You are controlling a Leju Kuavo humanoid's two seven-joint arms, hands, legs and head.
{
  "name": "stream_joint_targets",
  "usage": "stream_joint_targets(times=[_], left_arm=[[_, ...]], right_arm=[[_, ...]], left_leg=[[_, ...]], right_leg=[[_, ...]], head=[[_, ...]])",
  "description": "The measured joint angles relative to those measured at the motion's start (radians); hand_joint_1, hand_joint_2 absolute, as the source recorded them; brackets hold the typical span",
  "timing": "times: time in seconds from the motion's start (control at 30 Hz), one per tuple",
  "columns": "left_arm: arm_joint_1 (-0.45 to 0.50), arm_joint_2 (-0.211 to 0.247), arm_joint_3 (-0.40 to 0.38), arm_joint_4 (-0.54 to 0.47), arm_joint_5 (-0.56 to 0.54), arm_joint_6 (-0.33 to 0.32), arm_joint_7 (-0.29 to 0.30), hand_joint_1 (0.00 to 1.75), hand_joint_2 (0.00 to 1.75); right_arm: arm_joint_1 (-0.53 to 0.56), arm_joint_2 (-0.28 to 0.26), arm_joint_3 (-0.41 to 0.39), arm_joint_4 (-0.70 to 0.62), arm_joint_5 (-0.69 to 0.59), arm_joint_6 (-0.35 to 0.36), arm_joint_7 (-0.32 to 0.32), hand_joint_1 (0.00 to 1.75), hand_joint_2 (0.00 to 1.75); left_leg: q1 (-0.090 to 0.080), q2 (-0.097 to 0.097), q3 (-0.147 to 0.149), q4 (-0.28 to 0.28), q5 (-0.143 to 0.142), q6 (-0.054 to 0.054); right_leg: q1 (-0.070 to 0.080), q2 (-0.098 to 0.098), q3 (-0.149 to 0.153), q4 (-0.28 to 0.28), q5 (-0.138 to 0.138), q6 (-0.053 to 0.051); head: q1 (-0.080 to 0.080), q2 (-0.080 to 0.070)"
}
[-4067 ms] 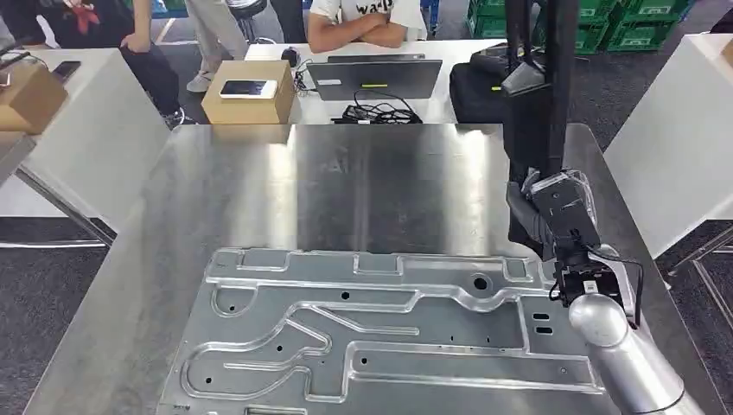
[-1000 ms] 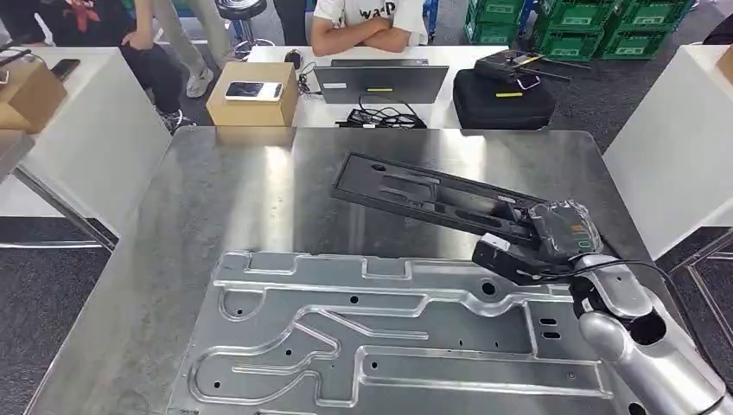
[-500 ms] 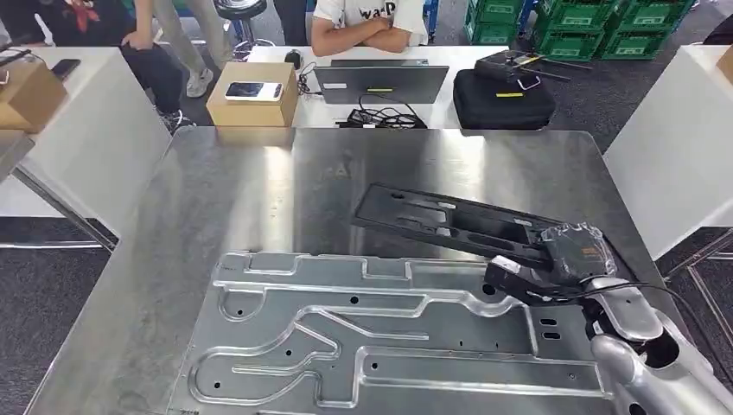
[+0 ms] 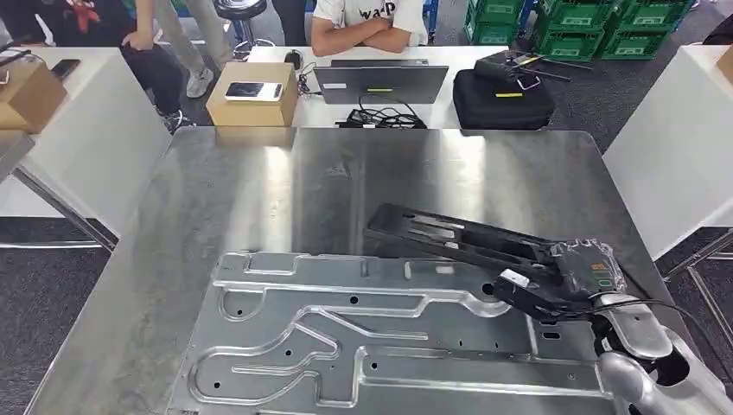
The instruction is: Take the parts from the cabinet and place them on the table.
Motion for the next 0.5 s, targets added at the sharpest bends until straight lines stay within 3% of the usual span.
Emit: stream_joint_targets(times=[0.07, 0.1, 0.5], left_arm=[[0.000, 0.003, 0.000, 0.000, -0.004, 0.012, 0.013, 0.00, 1.75], [0.000, 0.004, 0.000, 0.000, -0.003, 0.014, 0.018, 0.00, 0.00], [0.000, 0.007, 0.000, 0.000, 0.002, 0.006, 0.022, 0.00, 0.00]], right_arm=[[0.007, 0.000, -0.008, -0.005, 0.005, -0.003, -0.002, 0.00, 0.00], [0.007, 0.000, -0.009, -0.005, 0.009, -0.003, -0.004, 0.00, 0.00], [0.007, 0.000, -0.023, -0.019, 0.003, 0.004, -0.012, 0.00, 0.00]], left_leg=[[0.000, 0.000, 0.000, 0.000, 0.000, 0.000], [0.000, 0.000, 0.000, 0.000, 0.000, 0.000], [0.000, 0.000, -0.001, 0.000, 0.000, 0.000]], right_leg=[[0.000, 0.000, 0.000, 0.000, 0.000, 0.000], [0.000, 0.000, 0.000, 0.000, 0.000, 0.000], [0.000, 0.000, 0.000, 0.000, 0.000, 0.000]], head=[[0.000, 0.000], [0.000, 0.000], [0.000, 0.000]])
